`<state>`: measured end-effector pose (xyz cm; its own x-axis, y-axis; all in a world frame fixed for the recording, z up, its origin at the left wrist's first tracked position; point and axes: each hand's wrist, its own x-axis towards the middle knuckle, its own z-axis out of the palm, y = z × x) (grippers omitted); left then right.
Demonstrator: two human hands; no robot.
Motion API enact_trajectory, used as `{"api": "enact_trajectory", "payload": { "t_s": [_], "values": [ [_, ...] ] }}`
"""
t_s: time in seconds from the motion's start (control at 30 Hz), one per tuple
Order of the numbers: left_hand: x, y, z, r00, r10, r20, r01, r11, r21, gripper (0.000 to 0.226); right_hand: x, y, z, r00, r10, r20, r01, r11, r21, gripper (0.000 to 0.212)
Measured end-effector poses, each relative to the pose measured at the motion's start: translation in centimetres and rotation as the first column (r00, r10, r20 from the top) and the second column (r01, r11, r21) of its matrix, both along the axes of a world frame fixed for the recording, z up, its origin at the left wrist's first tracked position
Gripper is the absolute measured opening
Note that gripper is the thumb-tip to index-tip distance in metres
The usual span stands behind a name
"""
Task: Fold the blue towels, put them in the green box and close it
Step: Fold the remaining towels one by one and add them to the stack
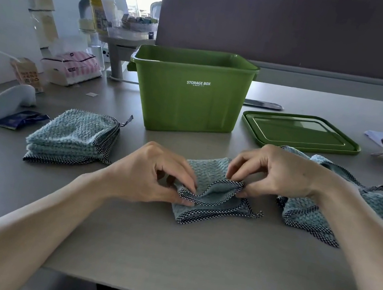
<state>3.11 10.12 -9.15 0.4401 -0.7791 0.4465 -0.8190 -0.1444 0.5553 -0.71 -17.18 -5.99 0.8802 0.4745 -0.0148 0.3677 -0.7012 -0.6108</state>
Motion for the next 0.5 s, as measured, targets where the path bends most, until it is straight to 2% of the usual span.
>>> {"api": "enact_trajectory", "payload": {
  "t_s": [0.2,0.3,0.33,0.4,0.43,0.5],
  "values": [
    [-0.6,-0.4,0.0,0.994,-0.107,0.014,0.106,0.992,0.07,0.037,-0.2,-0.5,0.3,0.996,0.052,-0.074,-0.057,0.996,-0.069,0.021],
    [-0.7,-0.3,0.0,0.991,-0.112,-0.069,0.115,0.993,0.039,0.055,-0.2,-0.5,0.6,0.991,0.084,-0.107,-0.093,0.993,-0.078,0.005],
    [-0.7,-0.5,-0.1,0.997,-0.04,-0.061,0.04,0.999,-0.004,0.055,-0.3,-0.4,0.7,0.991,0.073,-0.113,-0.081,0.994,-0.068,0.009],
    [-0.6,-0.7,-0.3,0.979,0.203,0.023,-0.201,0.978,-0.058,0.048,-0.5,0.0,0.9,0.993,0.034,-0.111,-0.039,0.998,-0.052,0.026],
    [-0.5,-0.8,-0.4,0.951,0.298,0.082,-0.297,0.955,-0.031,0.044,-0.6,0.3,0.9,0.996,0.014,-0.093,-0.02,0.998,-0.063,0.029],
    [-0.5,-0.8,-0.6,0.914,0.359,0.19,-0.388,0.911,0.141,0.05,-0.5,1.0,0.5,1.0,-0.005,-0.01,0.004,0.989,-0.146,0.029]
  ]
}}
